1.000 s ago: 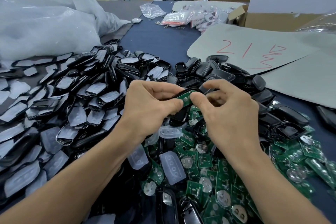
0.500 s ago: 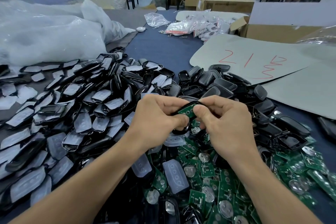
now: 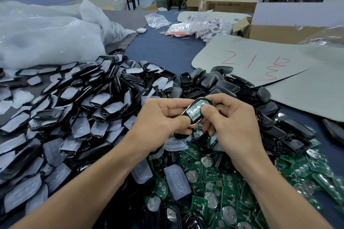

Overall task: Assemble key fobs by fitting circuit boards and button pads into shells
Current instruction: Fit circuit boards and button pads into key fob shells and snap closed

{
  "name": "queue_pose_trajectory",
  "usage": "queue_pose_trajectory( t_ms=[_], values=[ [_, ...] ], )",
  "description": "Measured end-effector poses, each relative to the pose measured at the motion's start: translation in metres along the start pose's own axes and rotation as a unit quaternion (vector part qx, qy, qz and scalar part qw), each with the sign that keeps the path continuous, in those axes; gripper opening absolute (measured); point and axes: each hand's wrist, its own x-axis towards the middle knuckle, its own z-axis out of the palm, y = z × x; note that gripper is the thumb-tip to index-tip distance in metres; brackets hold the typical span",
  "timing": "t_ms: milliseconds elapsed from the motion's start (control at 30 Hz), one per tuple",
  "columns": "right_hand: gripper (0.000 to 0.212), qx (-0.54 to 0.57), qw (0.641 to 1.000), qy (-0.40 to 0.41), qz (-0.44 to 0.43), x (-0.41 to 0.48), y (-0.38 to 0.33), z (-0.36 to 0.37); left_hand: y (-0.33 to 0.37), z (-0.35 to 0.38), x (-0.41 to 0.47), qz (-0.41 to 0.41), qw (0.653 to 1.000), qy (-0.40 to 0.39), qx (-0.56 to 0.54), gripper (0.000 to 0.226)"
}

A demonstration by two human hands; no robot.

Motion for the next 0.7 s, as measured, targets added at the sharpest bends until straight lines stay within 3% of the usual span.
queue_pose_trajectory(
  t_ms=[200, 433, 633, 700],
  values=[
    [0.017, -0.075, 0.995, 0.053, -0.035, -0.006, -0.004, -0.001, -0.002, -0.003, -0.001, -0.019, 0.999, -0.008, -0.025, 0.047],
    [0.021, -0.125, 0.988, 0.066, -0.062, -0.011, -0.011, 0.003, -0.003, -0.001, -0.001, 0.000, 0.999, 0.029, 0.012, 0.031],
    [0.015, -0.119, 0.991, 0.020, -0.060, -0.013, -0.011, 0.010, -0.002, 0.001, -0.002, 0.032, 0.992, 0.092, 0.081, 0.048],
    [0.019, -0.097, 0.994, 0.008, -0.055, -0.013, -0.009, 0.010, -0.003, 0.002, -0.003, 0.074, 0.972, 0.099, 0.199, 0.046]
  ],
)
